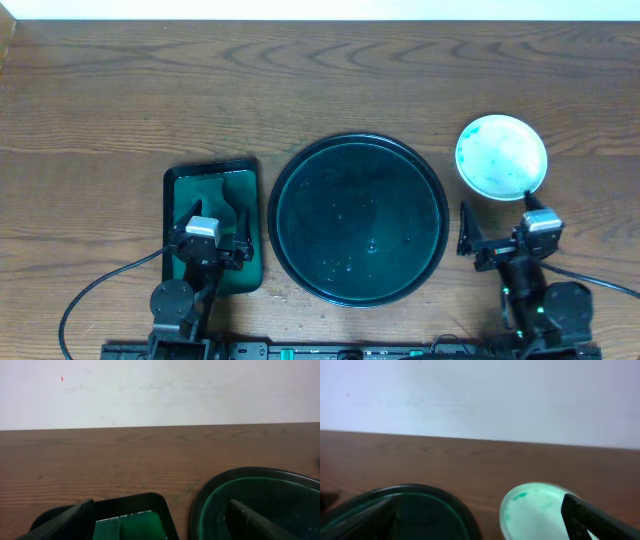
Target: Clean dirty plates on tray and stack at the side
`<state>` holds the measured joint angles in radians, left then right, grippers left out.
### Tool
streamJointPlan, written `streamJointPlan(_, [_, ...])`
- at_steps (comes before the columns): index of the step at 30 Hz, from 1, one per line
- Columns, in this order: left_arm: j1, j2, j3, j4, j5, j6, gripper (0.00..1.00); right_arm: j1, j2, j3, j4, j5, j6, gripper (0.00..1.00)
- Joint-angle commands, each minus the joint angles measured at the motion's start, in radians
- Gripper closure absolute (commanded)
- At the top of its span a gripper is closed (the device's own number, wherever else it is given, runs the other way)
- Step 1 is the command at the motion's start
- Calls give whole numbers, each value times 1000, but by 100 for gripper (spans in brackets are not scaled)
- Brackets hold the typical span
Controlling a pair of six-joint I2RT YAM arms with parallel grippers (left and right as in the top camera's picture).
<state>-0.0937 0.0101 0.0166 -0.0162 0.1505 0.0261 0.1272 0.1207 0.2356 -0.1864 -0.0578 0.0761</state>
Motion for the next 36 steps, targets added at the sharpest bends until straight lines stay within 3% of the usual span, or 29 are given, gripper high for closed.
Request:
streamJointPlan(1, [-1,-6,-13,-40,13,-1,17,-5,-61,-82,38,-11,138,1])
streamJointPlan(19, [-1,-6,-13,-40,13,-1,17,-108,-116,-231,123,-64,204,1])
streamJointPlan(28, [-1,-6,-13,-40,13,-1,17,-106,-116,-231,126,-115,100,1])
streamJointPlan(36, [-1,-6,-13,-40,13,-1,17,-106,-116,-231,127,-135,-103,1])
